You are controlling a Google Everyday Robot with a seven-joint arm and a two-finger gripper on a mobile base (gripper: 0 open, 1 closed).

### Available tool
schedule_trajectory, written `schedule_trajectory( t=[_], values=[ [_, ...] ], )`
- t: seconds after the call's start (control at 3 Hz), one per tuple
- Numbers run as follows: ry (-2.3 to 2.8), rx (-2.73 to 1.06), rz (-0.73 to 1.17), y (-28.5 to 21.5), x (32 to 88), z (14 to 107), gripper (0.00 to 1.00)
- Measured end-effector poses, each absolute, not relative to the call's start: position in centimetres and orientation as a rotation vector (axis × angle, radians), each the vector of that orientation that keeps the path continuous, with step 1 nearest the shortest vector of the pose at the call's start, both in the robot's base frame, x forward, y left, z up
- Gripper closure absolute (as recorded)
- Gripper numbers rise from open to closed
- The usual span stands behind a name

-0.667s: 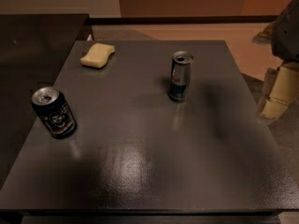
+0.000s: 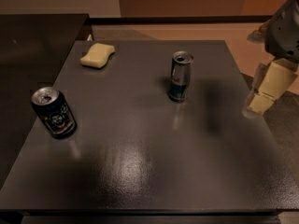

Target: Move redbull can near pepsi can

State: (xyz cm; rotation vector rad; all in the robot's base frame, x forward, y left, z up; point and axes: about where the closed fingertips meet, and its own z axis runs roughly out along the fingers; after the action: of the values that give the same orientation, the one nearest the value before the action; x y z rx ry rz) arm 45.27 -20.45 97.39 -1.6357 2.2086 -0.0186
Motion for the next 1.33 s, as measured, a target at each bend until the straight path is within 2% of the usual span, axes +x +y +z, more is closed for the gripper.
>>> schedule_trajectory(
  t=[0.67,1.33],
  values=[
    [2.111,-1.466,0.141,-16.0,51.1,96.8,0.0],
    [2.08,-1.475,0.22,-11.1,54.9,94.0,0.0]
  ],
)
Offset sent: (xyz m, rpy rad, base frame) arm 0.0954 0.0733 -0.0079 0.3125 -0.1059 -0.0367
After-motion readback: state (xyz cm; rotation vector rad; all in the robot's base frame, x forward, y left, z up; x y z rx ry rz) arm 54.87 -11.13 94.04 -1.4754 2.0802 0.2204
